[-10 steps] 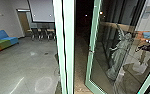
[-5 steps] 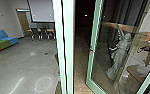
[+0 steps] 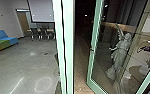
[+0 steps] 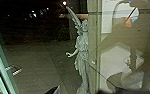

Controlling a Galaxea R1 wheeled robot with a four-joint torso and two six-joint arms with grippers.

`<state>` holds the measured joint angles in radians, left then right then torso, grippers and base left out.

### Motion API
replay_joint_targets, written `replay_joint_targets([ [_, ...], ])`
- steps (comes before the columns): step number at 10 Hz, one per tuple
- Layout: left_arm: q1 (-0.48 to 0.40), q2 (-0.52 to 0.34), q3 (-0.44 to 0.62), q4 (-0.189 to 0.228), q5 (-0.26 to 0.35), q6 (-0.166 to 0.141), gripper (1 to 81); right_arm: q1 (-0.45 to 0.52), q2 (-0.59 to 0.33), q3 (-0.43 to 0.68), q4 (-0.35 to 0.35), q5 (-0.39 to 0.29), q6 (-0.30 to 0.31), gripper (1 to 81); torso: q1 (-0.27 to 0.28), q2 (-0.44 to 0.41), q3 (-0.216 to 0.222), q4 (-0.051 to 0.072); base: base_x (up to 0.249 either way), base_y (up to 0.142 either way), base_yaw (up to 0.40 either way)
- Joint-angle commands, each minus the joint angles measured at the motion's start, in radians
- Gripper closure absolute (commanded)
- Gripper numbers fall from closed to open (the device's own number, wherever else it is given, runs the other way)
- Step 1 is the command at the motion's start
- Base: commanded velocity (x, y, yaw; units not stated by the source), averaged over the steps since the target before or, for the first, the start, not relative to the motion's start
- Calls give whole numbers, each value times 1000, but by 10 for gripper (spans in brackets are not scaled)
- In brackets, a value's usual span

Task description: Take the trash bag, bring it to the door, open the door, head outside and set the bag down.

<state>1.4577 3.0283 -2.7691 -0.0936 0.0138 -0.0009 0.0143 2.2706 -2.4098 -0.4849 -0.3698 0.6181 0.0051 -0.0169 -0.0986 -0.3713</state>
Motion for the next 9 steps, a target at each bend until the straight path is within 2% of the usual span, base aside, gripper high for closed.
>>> replay_joint_targets([
  [1, -39, 2, 2, -11, 60, 1, 811, 167, 66, -104, -93, 26, -8, 10, 0, 0, 0, 0, 0, 0, 0],
  [3, -39, 0, 0, -15, 60, 1, 811, 163, 85, -173, -104, 66, -8, 10, 0, 0, 0, 0, 0, 0, 0],
  [7, -33, 0, 2, -14, 61, 1, 811, 161, 49, -176, -121, 91, -8, 10, 0, 0, 0, 0, 0, 0, 0],
  [9, -33, 3, 2, -14, 61, 1, 811, 149, 106, -172, -138, 92, -6, 10, 0, 0, 0, 0, 0, 0, 0],
])
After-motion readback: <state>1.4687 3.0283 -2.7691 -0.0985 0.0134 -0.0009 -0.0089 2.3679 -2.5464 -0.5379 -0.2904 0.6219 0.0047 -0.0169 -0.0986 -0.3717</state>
